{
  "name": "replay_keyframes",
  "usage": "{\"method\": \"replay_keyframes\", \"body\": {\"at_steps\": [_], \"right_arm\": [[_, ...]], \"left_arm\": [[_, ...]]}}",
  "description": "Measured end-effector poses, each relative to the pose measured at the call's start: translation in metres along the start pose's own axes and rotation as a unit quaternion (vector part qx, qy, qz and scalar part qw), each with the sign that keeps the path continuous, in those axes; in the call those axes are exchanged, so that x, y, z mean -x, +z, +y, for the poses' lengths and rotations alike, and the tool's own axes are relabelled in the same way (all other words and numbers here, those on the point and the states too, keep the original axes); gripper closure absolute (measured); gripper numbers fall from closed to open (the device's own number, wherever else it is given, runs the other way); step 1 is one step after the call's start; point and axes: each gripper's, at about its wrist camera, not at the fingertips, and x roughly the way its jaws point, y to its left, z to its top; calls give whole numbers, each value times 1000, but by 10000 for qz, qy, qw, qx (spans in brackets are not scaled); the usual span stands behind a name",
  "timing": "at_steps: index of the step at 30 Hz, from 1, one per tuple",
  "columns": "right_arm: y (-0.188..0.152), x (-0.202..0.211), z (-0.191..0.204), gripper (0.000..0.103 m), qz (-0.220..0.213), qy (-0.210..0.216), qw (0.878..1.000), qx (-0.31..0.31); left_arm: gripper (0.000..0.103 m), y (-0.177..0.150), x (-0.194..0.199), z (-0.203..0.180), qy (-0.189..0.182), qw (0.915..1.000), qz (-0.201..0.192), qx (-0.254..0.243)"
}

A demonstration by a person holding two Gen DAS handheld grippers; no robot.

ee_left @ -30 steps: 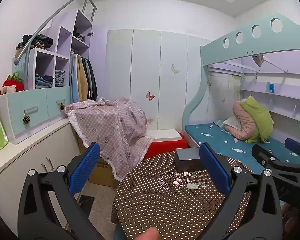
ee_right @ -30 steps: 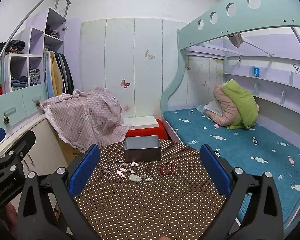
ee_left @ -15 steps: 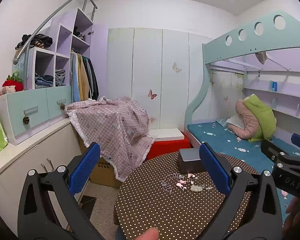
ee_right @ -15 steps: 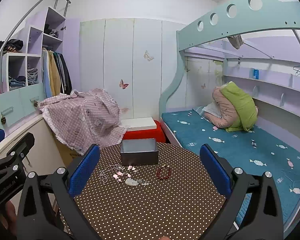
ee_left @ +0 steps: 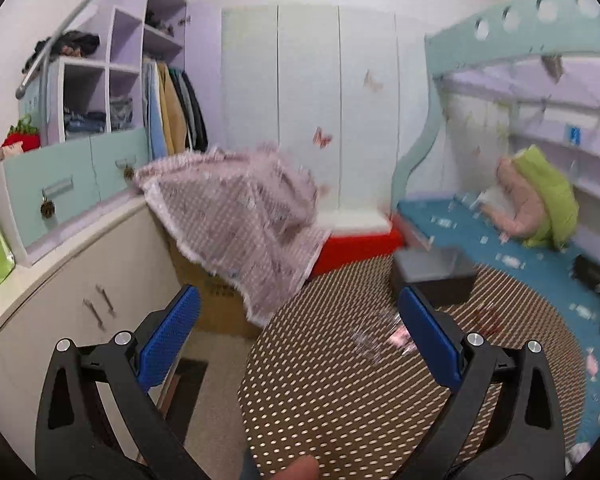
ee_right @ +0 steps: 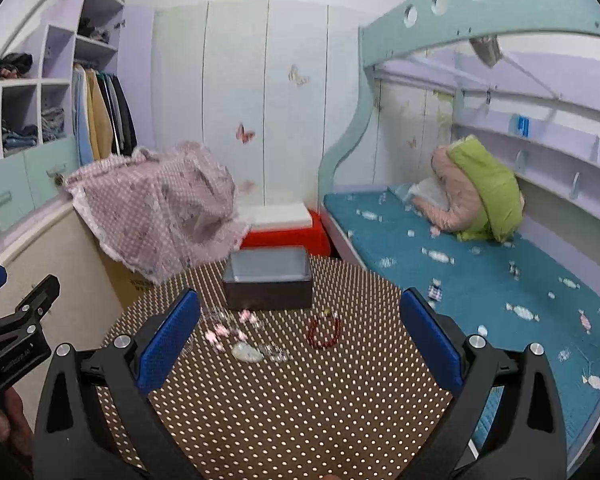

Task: Organize jewelry
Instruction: 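Lower the right tool onto the red bead bracelet and close it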

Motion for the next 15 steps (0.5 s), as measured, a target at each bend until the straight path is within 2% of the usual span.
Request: {"method": "replay_keyframes", "body": {"at_steps": [3, 6, 11, 15], "right_arm": [[-9, -22, -7, 7, 333, -9, 9994, -44], [-16, -46, -13, 7, 675, -25, 9977, -52], [-24, -78, -21, 7, 1135, -26, 9935, -65], [-31, -105, -35, 7, 1521, -67, 9882, -155]], "left_arm": [[5, -15, -42, 3, 140, 9986, 512, -35], [5, -26, -82, 0, 126, 9950, 986, -42], [5, -44, -142, -16, -54, 9871, 1583, -233], [5, -58, -186, -36, -198, 9770, 2093, -366]]}}
